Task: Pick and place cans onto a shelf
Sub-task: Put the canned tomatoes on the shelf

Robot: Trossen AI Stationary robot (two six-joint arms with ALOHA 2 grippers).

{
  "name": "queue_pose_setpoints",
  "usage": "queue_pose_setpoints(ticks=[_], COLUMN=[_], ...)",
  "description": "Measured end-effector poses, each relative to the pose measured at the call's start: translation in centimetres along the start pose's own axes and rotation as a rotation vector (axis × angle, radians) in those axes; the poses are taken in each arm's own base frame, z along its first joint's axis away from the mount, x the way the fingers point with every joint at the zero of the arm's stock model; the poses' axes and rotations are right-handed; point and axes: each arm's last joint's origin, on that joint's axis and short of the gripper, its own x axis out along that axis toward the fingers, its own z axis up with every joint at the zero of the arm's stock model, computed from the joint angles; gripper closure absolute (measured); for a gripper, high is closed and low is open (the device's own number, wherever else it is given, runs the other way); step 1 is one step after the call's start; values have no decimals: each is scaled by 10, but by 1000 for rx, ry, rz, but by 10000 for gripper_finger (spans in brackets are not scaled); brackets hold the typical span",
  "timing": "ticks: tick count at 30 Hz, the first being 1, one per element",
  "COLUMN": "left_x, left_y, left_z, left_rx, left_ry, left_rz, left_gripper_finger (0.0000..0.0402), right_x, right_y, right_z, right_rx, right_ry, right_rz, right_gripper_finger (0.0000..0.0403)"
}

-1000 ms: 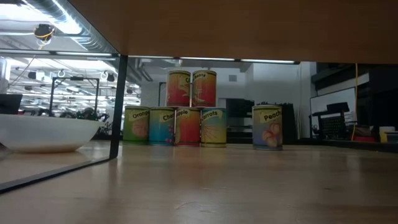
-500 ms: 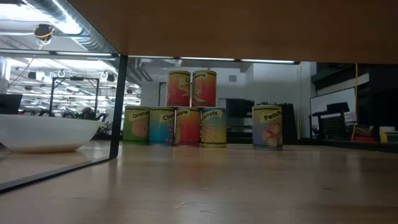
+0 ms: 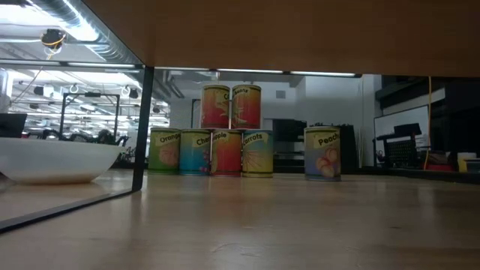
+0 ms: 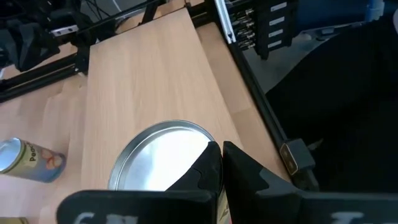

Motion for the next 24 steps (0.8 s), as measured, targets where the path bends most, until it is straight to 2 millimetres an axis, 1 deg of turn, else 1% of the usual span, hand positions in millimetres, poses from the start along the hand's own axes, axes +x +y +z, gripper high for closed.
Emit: queue_pose_setpoints(ticks=[11,24], left_x=[1,0], left_y=[1,2], left_z=[-1,0], left_rx=[3,-3], left_ry=[10,8], left_rz=[0,1], left_gripper_finger=[391,354], right_x=[0,0], right_y=[0,0], right_z=[0,0], right_rx=[0,0], right_ry=[0,0], right_rz=[0,0], right_gripper_finger=[379,379])
